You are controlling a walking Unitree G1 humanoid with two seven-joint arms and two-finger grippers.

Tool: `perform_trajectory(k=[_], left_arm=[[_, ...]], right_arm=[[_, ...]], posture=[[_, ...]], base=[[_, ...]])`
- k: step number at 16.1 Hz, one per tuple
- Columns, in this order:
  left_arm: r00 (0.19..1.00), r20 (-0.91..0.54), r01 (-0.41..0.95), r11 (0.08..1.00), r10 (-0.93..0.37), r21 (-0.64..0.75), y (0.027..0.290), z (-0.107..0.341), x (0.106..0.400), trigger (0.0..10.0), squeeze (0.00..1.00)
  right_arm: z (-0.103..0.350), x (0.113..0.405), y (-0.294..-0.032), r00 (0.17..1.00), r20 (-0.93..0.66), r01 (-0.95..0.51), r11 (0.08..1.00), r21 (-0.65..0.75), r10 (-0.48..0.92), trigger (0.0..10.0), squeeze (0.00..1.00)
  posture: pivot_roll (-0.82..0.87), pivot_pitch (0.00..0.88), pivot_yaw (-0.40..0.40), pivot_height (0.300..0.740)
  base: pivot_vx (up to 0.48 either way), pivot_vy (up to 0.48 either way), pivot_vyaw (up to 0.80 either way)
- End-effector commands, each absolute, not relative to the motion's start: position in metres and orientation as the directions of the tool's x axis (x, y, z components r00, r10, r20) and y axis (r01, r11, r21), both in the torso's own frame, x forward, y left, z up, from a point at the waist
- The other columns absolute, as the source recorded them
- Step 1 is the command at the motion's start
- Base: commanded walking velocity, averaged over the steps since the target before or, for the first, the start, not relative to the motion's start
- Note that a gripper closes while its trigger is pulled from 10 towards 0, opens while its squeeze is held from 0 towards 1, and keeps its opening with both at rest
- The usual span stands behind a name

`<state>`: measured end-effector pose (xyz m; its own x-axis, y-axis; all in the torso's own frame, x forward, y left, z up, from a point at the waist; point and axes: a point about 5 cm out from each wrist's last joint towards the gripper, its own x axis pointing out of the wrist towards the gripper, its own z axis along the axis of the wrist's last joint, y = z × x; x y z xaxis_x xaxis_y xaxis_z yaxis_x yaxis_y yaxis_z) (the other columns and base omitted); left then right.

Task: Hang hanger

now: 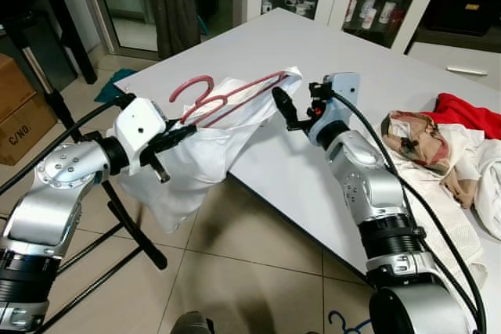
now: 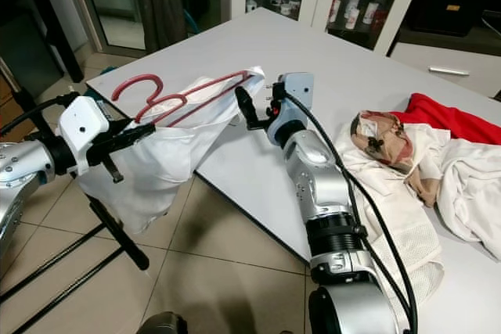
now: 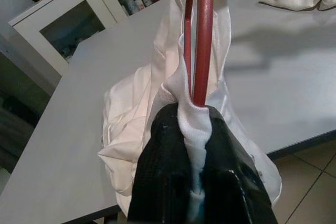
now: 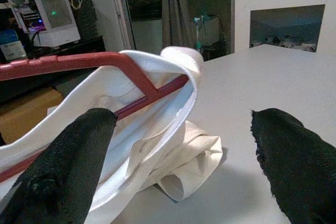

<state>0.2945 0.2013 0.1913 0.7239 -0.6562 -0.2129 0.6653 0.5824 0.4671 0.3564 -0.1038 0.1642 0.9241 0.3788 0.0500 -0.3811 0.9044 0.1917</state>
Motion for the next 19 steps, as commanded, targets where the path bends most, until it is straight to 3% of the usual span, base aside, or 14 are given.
perform_trajectory(k=[1,15,16,17,18,19], left_arm=[[0.718,-0.192,0.66,0.568,-0.669,0.492,0.199,0.199,0.294,0.0,0.0],[0.718,-0.192,0.66,0.568,-0.669,0.492,0.199,0.199,0.294,0.0,0.0],[0.715,-0.191,0.663,0.564,-0.673,0.493,0.197,0.2,0.295,0.0,0.0],[0.709,-0.189,0.666,0.558,-0.679,0.496,0.195,0.201,0.296,0.0,0.0],[0.707,-0.188,0.667,0.556,-0.681,0.497,0.194,0.201,0.296,0.0,0.0],[0.707,-0.188,0.668,0.555,-0.682,0.497,0.194,0.201,0.296,0.0,0.0]], right_arm=[[0.167,0.358,-0.107,0.928,0.059,-0.371,0.907,0.201,0.367,10.0,0.0],[0.167,0.358,-0.107,0.928,0.059,-0.371,0.907,0.201,0.367,10.0,0.0],[0.163,0.363,-0.099,0.924,0.038,-0.379,0.902,0.205,0.38,0.0,0.0],[0.158,0.366,-0.088,0.915,0.014,-0.397,0.896,0.199,0.402,0.0,0.0],[0.156,0.367,-0.086,0.915,0.0,-0.396,0.898,0.194,0.403,4.3,0.0],[0.156,0.368,-0.085,0.917,-0.008,-0.39,0.901,0.191,0.398,10.0,0.0]], posture=[[0.1,0.0,-0.007,0.74],[0.1,0.0,-0.007,0.74],[0.1,0.0,0.0,0.74],[0.1,0.0,0.001,0.74],[0.1,0.0,0.001,0.74],[0.1,0.0,0.001,0.74]], base=[[0.0,0.0,0.0],[0.0,0.0,0.0],[0.0,0.0,0.0],[0.0,0.0,0.0],[0.0,0.0,0.0],[0.0,0.0,0.0]])
